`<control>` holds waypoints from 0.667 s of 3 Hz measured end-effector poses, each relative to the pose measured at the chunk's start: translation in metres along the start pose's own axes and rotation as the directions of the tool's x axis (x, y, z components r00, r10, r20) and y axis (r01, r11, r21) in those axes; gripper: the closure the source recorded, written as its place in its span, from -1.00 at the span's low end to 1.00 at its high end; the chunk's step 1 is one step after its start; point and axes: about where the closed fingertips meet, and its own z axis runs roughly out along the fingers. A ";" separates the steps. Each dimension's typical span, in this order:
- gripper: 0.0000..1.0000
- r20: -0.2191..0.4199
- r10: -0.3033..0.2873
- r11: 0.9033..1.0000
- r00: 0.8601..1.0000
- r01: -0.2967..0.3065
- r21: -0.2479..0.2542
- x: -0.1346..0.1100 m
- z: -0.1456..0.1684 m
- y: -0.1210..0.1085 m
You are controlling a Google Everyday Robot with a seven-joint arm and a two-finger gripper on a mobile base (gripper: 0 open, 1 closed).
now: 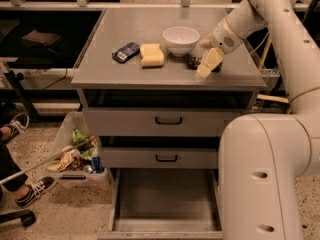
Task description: Place rxbar chocolate into bottom drawer
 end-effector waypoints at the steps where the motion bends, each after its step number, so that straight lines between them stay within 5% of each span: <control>1: -1.00 0.001 0.001 1.000 1.000 -0.001 0.017 -0.001 0.003 -0.006; 2: -1.00 -0.012 0.065 0.990 0.998 -0.063 0.129 0.014 -0.017 -0.026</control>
Offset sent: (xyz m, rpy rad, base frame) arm 0.0195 -0.0630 0.0153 -0.0654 -0.1346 -0.2980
